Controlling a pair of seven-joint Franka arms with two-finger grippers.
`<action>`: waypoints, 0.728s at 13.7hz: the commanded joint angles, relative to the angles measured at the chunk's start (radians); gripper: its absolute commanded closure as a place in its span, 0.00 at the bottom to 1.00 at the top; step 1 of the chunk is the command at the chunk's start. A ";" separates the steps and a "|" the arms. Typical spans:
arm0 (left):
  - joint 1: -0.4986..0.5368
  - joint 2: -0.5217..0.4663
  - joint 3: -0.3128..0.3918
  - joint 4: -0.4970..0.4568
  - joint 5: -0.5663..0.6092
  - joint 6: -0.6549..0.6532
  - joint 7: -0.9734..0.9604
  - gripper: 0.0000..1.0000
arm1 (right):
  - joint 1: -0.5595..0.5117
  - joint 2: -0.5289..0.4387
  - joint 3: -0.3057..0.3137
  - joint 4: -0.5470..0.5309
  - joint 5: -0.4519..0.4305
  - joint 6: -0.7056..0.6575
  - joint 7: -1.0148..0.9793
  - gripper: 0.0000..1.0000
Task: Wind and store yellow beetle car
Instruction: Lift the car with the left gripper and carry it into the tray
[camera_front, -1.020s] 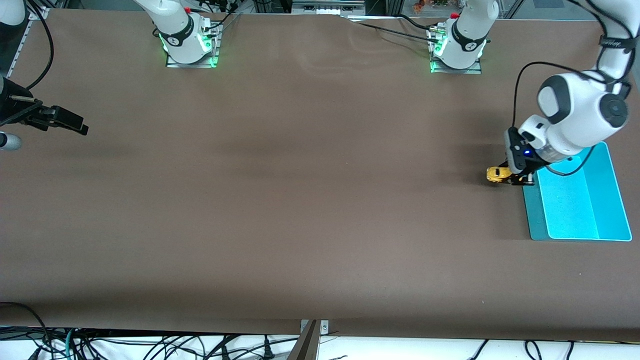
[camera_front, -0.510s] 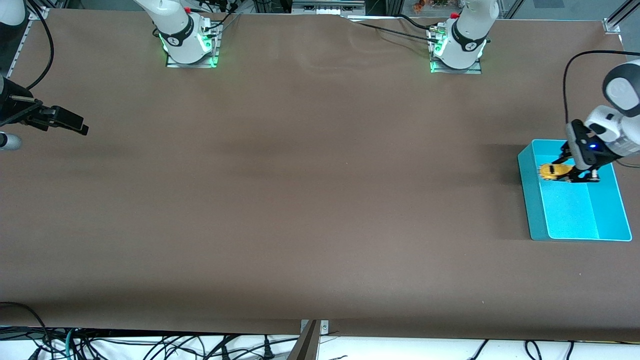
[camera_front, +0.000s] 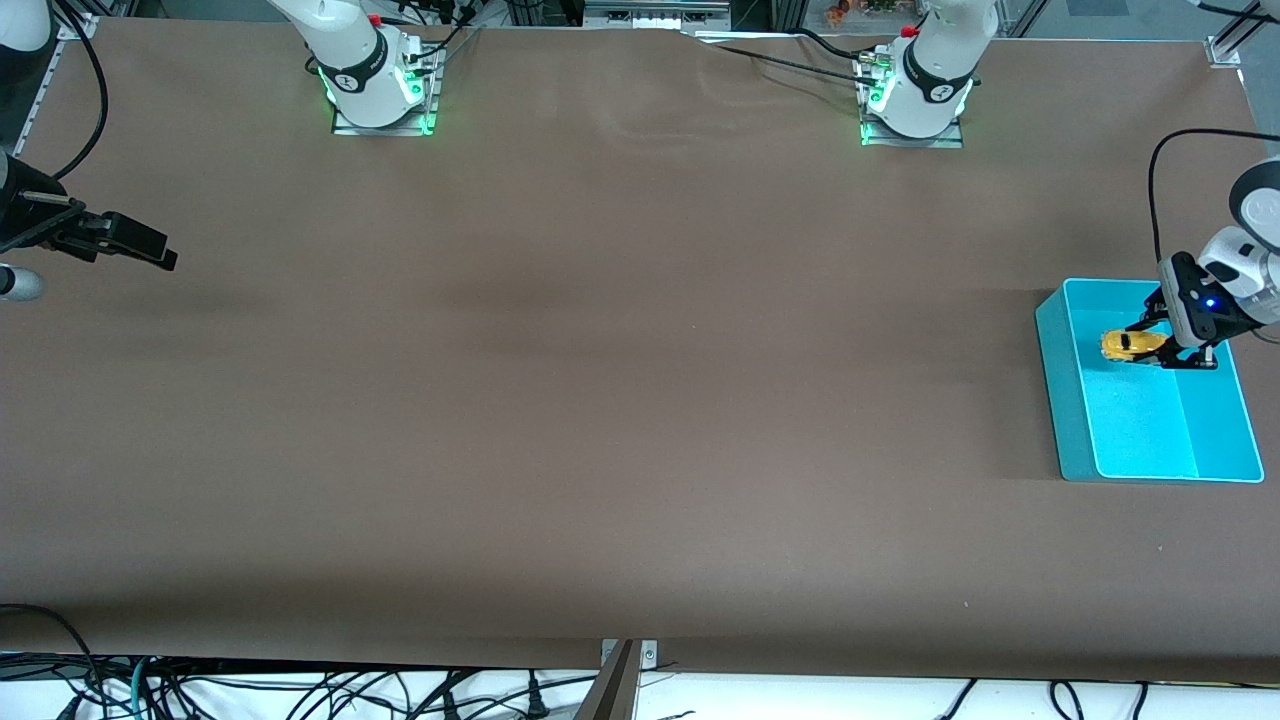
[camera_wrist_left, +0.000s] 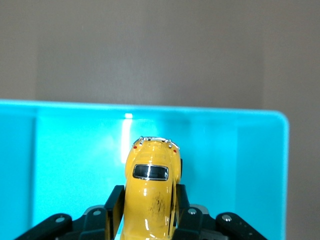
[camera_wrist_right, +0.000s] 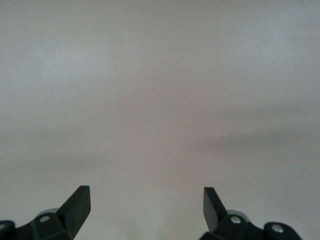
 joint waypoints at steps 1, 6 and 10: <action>0.011 0.087 0.006 0.065 -0.024 0.031 0.056 0.64 | -0.002 -0.001 -0.002 0.011 0.013 -0.019 -0.006 0.00; 0.022 0.219 0.005 0.135 -0.034 0.083 0.055 0.64 | -0.002 -0.001 -0.002 0.011 0.013 -0.019 -0.006 0.00; 0.020 0.225 0.005 0.141 -0.060 0.091 0.053 0.37 | -0.002 -0.001 -0.002 0.011 0.015 -0.019 -0.006 0.00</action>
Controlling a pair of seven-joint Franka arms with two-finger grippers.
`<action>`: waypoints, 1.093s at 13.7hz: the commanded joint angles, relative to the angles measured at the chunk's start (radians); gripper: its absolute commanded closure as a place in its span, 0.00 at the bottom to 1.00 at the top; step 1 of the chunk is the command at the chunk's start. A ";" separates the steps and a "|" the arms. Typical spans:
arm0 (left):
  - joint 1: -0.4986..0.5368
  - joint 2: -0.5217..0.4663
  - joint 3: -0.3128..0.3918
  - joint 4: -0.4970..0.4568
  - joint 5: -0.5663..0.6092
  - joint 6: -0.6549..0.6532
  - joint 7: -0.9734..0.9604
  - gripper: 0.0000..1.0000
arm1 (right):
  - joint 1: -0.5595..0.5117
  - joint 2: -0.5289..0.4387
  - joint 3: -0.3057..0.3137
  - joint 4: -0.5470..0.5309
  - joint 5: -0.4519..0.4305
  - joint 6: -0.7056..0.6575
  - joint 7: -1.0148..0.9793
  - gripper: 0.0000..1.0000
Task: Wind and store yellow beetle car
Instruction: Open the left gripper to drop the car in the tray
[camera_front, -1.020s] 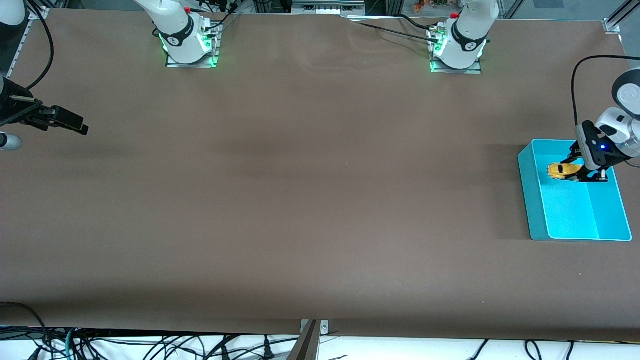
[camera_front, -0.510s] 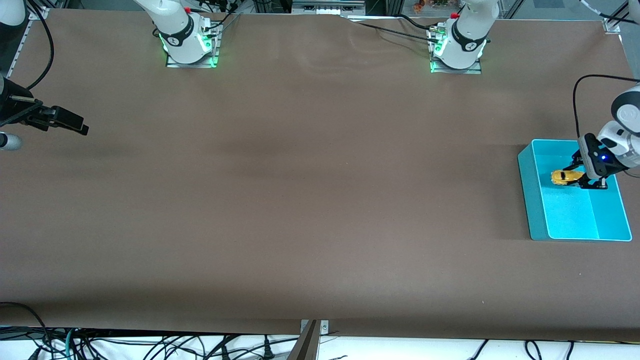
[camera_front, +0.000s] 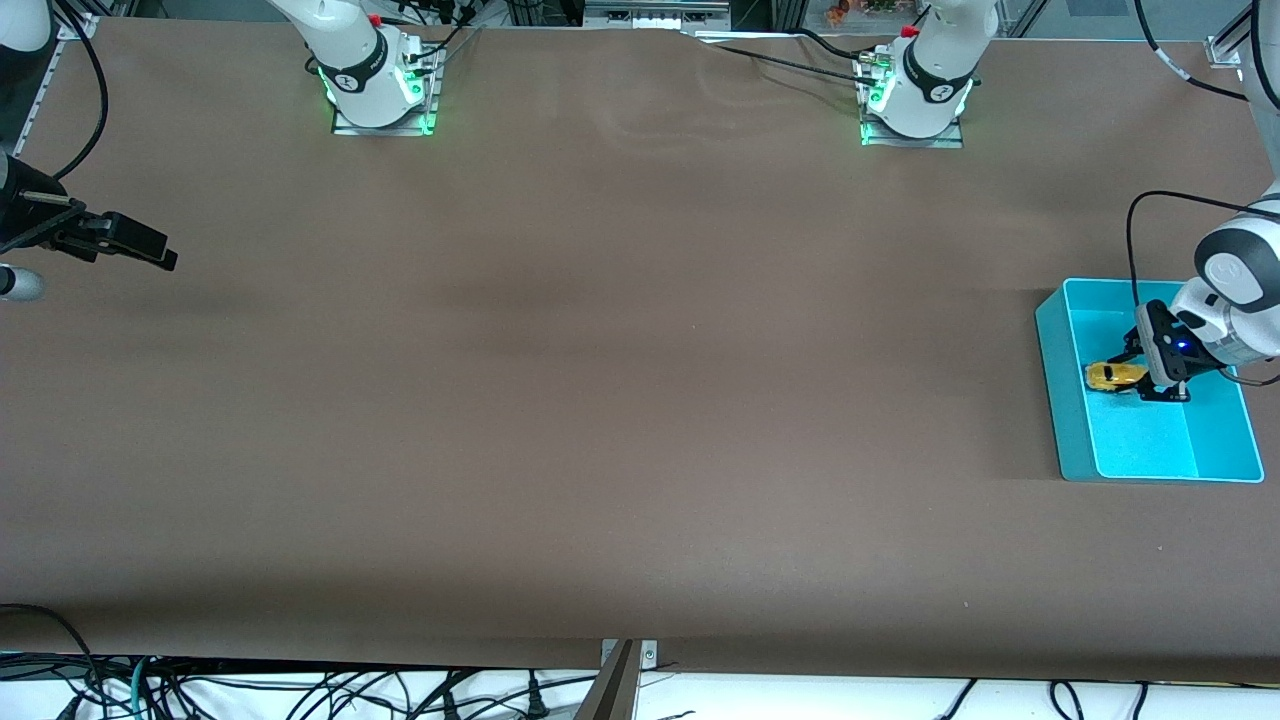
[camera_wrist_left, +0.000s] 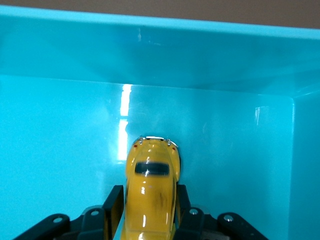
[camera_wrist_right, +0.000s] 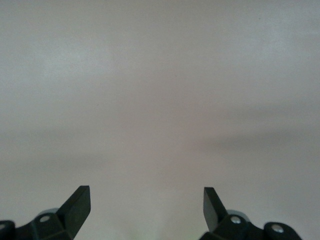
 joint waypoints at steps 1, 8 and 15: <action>0.004 -0.016 -0.004 0.035 -0.041 -0.025 0.033 0.18 | -0.004 -0.001 -0.002 0.011 0.015 -0.019 -0.006 0.00; -0.057 -0.283 -0.014 0.033 -0.026 -0.427 -0.457 0.00 | -0.002 -0.001 -0.002 0.012 0.015 -0.018 0.005 0.00; -0.341 -0.536 0.000 0.035 -0.026 -0.657 -1.463 0.00 | -0.002 -0.001 -0.003 0.012 0.013 -0.018 0.011 0.00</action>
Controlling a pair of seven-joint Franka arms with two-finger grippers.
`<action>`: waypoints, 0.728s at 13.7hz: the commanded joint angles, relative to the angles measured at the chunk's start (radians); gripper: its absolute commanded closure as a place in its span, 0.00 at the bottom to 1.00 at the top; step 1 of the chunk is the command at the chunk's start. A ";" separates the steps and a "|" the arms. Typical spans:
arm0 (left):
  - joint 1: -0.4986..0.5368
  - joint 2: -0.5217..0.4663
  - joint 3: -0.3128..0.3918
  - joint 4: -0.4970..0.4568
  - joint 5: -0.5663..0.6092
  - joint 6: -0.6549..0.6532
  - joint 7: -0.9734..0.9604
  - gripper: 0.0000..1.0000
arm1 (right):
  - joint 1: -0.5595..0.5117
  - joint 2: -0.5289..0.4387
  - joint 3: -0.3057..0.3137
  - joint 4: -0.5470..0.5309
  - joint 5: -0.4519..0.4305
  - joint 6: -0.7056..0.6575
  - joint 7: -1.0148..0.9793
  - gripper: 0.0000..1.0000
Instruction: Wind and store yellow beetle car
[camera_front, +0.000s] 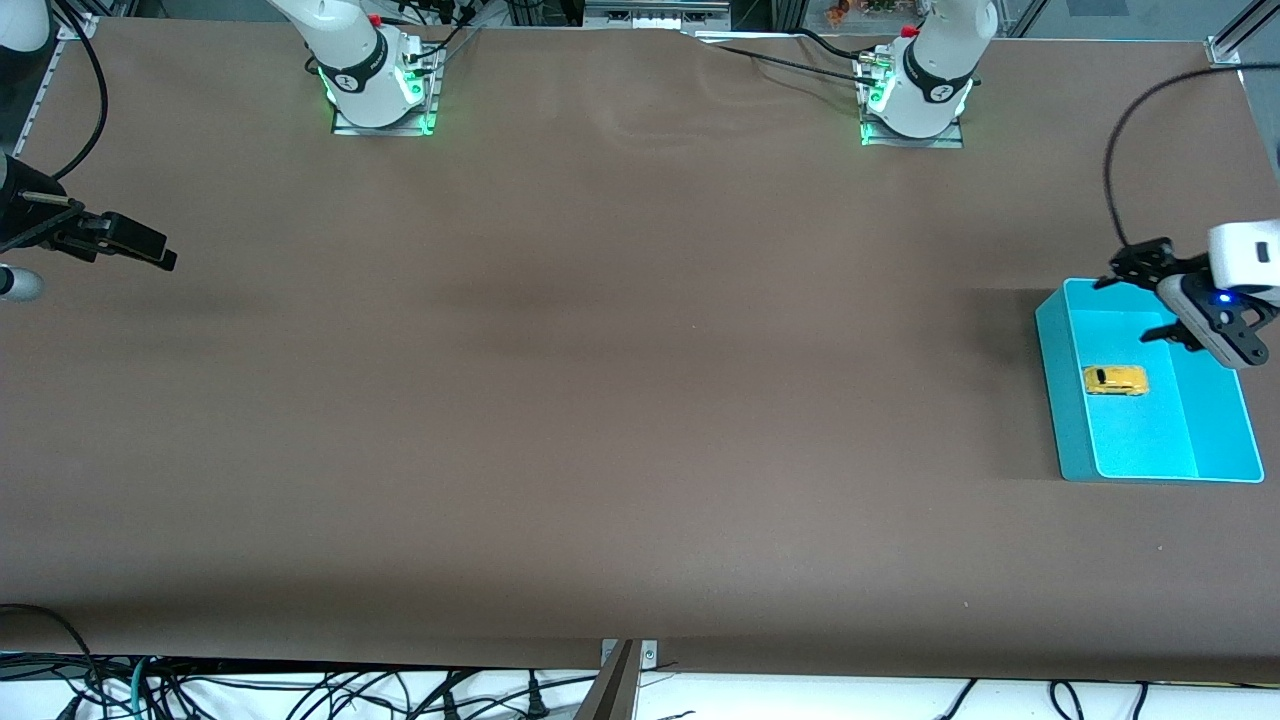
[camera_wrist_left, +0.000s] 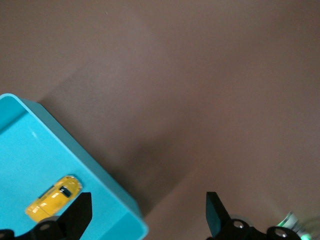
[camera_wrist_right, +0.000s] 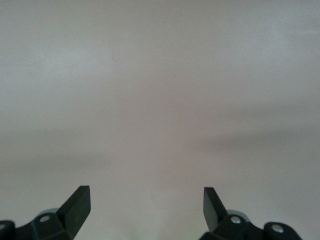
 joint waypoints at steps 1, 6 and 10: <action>-0.099 -0.091 0.029 -0.024 -0.012 -0.042 -0.322 0.00 | -0.002 -0.001 -0.002 0.012 0.012 -0.019 0.009 0.00; -0.206 -0.206 0.031 -0.004 0.034 -0.154 -0.806 0.00 | -0.002 -0.001 -0.002 0.012 0.012 -0.018 0.009 0.00; -0.300 -0.202 0.090 0.049 0.034 -0.236 -0.898 0.00 | -0.003 -0.001 -0.002 0.012 0.014 -0.018 0.009 0.00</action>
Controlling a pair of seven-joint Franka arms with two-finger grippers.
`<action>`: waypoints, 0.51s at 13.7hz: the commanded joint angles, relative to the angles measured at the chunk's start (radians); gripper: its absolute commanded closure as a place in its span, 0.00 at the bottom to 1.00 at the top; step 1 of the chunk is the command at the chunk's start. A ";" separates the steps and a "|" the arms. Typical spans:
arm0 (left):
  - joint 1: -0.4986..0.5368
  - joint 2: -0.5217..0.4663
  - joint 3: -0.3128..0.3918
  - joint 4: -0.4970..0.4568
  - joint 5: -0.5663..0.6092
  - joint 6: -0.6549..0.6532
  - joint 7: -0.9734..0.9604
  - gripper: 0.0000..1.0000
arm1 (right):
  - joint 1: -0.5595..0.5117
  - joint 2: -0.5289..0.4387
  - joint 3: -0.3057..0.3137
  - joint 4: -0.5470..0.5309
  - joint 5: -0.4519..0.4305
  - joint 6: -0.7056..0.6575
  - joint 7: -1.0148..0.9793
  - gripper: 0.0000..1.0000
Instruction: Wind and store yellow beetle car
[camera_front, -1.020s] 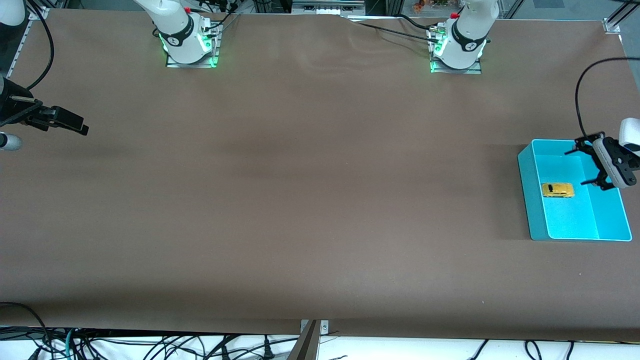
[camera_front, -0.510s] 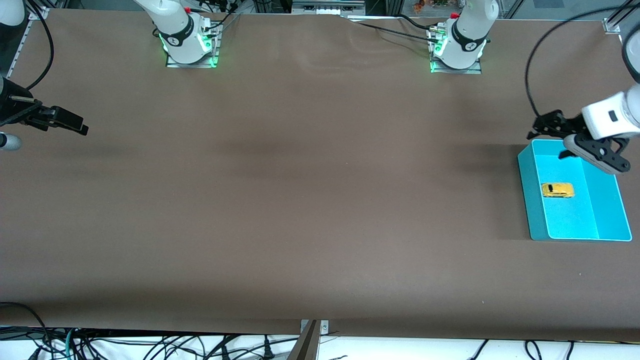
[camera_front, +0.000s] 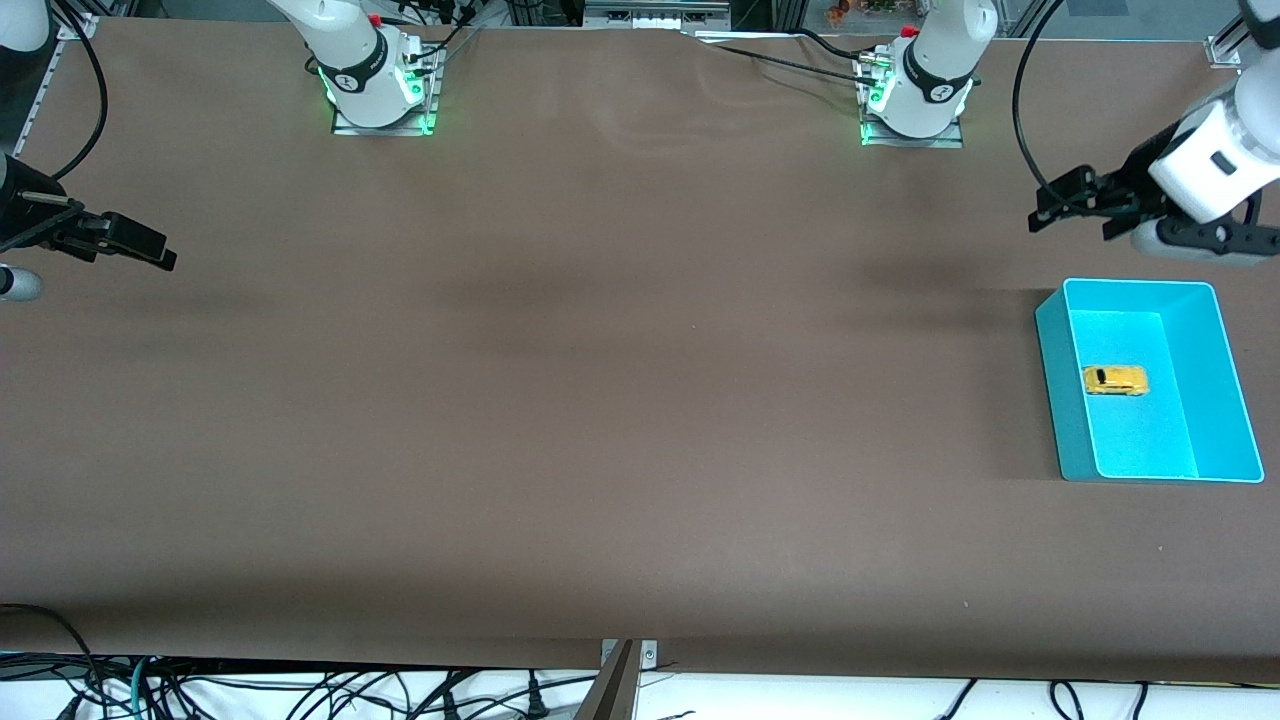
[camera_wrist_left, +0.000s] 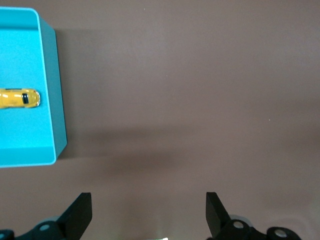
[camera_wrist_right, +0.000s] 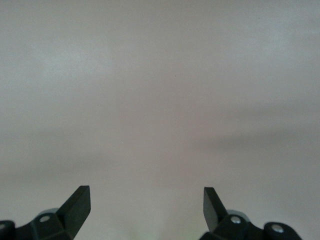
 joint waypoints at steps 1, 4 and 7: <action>-0.080 0.029 0.074 0.050 0.020 -0.022 -0.037 0.00 | -0.003 -0.001 -0.002 0.012 0.014 -0.018 0.009 0.00; -0.073 0.133 0.073 0.130 0.018 -0.015 -0.023 0.00 | -0.005 0.004 -0.002 0.014 0.012 -0.018 -0.009 0.00; -0.071 0.130 0.071 0.170 0.027 -0.015 -0.018 0.00 | -0.012 0.008 -0.002 0.012 0.014 -0.012 -0.008 0.00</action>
